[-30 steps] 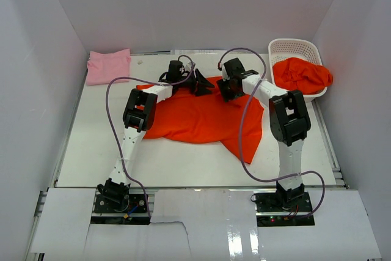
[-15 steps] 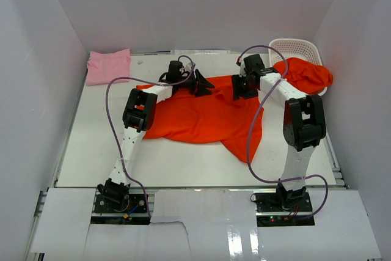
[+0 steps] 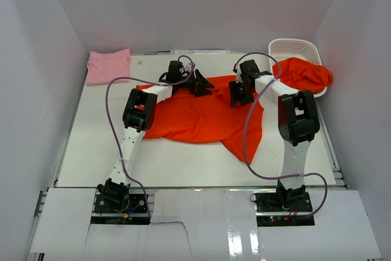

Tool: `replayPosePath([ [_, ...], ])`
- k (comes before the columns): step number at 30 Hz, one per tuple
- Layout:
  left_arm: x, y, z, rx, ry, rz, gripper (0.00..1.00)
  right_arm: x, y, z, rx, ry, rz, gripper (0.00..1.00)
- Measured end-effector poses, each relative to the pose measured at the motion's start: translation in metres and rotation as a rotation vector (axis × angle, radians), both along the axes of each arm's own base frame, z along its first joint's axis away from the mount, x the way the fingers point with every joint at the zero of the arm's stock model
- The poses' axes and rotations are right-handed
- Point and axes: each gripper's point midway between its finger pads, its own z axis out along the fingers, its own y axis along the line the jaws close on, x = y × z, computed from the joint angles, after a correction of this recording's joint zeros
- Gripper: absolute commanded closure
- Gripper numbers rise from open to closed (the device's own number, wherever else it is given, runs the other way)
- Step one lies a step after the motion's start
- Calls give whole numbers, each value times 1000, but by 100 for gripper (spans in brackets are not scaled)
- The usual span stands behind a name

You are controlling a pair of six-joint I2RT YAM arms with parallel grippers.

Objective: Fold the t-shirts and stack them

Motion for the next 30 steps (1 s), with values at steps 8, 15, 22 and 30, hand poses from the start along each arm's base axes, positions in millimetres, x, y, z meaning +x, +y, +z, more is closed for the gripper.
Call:
replayPosePath([
  [8, 0, 0, 0, 0, 0, 0, 46, 3, -4, -11, -22, -4, -12, 81],
  [15, 0, 0, 0, 0, 0, 0, 46, 5, -11, -12, -47, -27, -32, 92],
  [22, -1, 0, 0, -1, 1, -2, 46, 6, -27, -11, -130, -37, -66, 92],
  [30, -2, -1, 1, -3, 5, -11, 46, -7, -44, -11, -205, 3, -89, 92],
])
